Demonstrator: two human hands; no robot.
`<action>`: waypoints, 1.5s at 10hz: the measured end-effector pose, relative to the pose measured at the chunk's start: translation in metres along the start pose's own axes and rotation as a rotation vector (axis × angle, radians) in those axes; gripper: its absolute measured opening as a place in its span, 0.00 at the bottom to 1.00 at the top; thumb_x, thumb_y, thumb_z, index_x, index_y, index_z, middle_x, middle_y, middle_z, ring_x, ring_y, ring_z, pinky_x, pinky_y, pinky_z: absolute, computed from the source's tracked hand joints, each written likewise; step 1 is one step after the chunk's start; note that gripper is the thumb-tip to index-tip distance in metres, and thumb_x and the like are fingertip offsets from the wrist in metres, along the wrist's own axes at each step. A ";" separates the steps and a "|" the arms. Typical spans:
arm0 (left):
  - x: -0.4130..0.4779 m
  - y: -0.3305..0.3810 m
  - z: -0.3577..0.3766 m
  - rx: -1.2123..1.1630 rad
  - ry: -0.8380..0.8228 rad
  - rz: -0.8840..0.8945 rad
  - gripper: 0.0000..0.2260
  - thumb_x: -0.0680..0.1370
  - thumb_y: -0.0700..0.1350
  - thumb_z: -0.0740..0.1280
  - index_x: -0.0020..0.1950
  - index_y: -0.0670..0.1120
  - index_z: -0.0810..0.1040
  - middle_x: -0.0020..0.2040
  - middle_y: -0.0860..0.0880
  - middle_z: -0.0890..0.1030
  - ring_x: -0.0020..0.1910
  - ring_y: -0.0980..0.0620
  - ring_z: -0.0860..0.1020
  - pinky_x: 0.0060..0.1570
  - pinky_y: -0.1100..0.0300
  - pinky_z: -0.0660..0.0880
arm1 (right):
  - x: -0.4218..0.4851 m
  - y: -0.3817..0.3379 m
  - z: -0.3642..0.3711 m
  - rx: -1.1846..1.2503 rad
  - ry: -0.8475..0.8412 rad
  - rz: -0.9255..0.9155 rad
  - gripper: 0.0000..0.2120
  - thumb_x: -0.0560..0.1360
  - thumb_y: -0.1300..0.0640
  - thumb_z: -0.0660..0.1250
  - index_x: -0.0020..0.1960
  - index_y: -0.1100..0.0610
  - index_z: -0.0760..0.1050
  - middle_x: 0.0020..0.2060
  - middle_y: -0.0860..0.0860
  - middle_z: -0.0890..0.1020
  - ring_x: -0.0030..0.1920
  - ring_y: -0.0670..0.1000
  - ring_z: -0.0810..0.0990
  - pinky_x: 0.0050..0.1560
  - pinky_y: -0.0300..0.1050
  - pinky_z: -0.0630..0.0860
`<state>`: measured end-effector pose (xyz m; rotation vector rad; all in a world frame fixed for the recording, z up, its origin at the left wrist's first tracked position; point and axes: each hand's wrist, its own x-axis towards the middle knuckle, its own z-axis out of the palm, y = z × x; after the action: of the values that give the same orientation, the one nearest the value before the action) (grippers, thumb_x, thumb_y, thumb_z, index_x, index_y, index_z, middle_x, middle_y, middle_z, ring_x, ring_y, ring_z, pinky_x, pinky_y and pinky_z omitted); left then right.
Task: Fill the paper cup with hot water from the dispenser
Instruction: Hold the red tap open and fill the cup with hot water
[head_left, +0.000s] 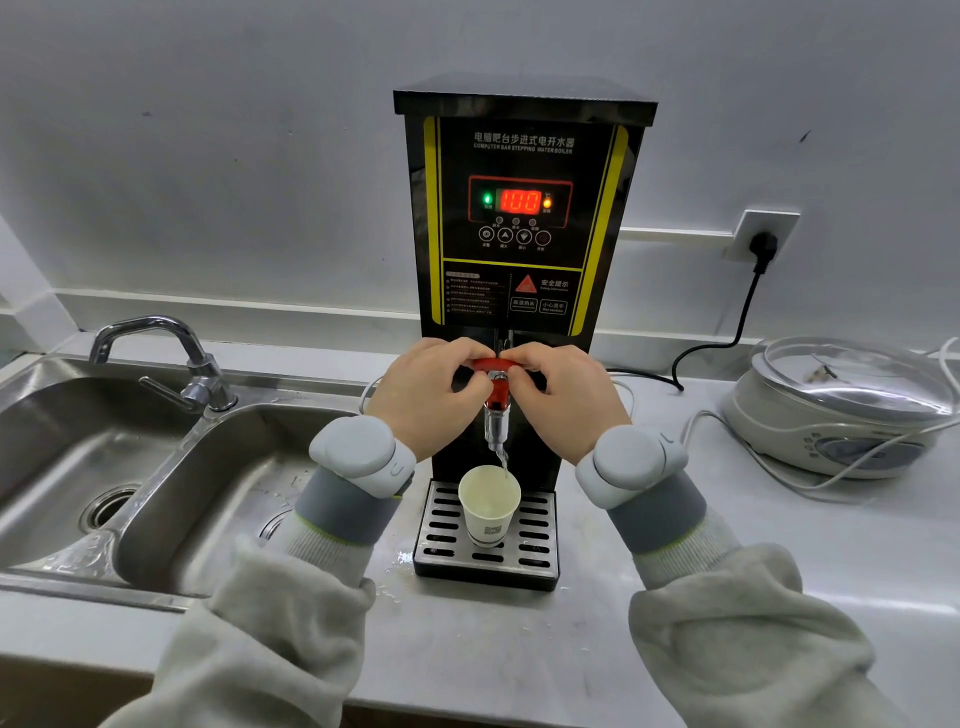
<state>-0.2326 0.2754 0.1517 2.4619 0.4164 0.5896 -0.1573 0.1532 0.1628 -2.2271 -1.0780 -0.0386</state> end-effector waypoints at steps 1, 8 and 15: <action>0.000 -0.001 0.000 -0.003 0.000 -0.003 0.14 0.74 0.46 0.58 0.57 0.50 0.75 0.54 0.50 0.80 0.58 0.53 0.71 0.59 0.58 0.67 | 0.000 0.000 0.000 -0.004 0.003 0.001 0.13 0.77 0.55 0.57 0.58 0.53 0.76 0.47 0.53 0.84 0.48 0.53 0.79 0.54 0.52 0.76; 0.000 -0.001 0.000 -0.002 -0.008 0.003 0.13 0.74 0.46 0.58 0.57 0.50 0.75 0.54 0.49 0.80 0.58 0.53 0.71 0.59 0.57 0.68 | 0.000 0.000 0.000 -0.011 0.002 -0.004 0.13 0.77 0.55 0.57 0.58 0.52 0.76 0.46 0.53 0.84 0.47 0.52 0.79 0.53 0.53 0.76; 0.000 -0.001 0.001 0.000 -0.008 0.003 0.14 0.75 0.46 0.57 0.57 0.50 0.75 0.54 0.49 0.80 0.57 0.53 0.71 0.57 0.60 0.66 | 0.000 0.000 0.000 -0.010 0.000 -0.001 0.13 0.77 0.55 0.57 0.58 0.52 0.76 0.46 0.53 0.84 0.48 0.52 0.79 0.54 0.54 0.76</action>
<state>-0.2323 0.2760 0.1508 2.4647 0.4101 0.5810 -0.1572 0.1533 0.1627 -2.2352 -1.0810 -0.0446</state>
